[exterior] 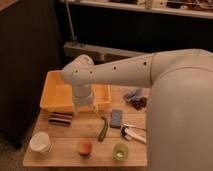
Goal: Place pepper in plastic cup
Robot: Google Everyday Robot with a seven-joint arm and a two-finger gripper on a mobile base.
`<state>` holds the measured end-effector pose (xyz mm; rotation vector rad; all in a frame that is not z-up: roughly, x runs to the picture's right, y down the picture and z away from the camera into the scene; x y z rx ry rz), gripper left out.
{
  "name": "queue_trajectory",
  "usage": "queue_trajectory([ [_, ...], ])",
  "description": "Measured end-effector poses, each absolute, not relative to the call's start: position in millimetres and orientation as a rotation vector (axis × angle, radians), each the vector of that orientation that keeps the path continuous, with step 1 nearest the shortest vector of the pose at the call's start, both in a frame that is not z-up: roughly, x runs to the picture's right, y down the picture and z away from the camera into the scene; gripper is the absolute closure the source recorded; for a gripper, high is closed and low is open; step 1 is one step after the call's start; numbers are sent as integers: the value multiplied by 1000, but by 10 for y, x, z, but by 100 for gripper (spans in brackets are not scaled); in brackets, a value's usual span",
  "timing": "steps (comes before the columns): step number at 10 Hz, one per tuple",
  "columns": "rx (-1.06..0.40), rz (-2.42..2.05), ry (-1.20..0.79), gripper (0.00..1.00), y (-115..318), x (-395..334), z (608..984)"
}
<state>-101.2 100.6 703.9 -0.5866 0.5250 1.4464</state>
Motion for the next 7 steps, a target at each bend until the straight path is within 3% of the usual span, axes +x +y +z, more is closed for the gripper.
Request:
queue_trajectory([
  [7,-547,1468,511,35,979,-777,7025],
])
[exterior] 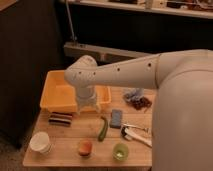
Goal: Place pepper in plastic cup
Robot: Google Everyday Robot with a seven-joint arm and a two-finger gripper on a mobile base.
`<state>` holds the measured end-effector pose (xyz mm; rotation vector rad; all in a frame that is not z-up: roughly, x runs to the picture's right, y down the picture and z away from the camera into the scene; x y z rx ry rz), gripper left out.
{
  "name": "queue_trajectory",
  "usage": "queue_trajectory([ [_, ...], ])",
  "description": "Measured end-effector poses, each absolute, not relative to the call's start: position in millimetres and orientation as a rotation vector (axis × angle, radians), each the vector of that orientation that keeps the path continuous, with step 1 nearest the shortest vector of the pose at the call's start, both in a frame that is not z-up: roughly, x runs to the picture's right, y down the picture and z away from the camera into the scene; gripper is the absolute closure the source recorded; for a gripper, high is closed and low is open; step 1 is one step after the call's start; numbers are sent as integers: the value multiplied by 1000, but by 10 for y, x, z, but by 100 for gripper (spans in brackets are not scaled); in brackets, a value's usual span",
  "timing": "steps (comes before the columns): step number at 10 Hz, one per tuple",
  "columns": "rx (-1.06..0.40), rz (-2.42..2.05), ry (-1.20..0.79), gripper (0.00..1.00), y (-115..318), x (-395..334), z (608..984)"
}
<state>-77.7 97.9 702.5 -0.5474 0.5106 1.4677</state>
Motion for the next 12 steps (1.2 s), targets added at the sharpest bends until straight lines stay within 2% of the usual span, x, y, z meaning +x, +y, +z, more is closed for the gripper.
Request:
queue_trajectory([
  [3,-538,1467,465,35,879,-473,6949],
  [6,-572,1489,474,35,834,-228,7071],
  [12,-631,1591,563,35,1452,-91,7838],
])
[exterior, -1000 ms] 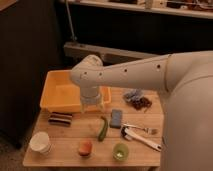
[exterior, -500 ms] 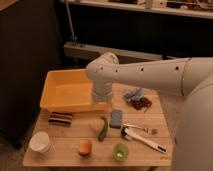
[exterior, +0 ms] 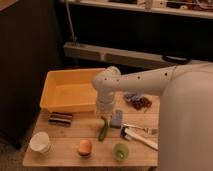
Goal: Place pepper in plastic cup
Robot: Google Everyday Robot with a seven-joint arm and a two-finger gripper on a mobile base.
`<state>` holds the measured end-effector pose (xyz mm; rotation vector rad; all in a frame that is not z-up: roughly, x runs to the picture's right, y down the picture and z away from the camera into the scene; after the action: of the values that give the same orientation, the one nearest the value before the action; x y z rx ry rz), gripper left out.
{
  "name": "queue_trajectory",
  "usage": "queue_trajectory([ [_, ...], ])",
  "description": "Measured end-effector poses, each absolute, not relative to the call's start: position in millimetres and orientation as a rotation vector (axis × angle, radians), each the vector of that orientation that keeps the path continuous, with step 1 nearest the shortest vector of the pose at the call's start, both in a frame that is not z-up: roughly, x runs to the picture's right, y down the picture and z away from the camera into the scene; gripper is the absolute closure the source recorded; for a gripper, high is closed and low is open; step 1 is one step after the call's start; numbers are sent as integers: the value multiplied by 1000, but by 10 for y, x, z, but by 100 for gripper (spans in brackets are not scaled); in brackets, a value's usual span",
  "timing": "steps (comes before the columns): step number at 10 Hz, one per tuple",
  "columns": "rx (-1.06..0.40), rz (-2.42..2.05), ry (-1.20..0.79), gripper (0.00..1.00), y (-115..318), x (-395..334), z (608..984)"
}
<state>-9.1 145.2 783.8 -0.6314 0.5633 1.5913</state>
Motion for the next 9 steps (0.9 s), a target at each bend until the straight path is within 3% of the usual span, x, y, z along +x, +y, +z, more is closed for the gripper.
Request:
queue_trajectory([
  [6,-639,1599,521,35,1617,-112,8218],
  [9,-633,1564,495,48,1588,-209,8257],
])
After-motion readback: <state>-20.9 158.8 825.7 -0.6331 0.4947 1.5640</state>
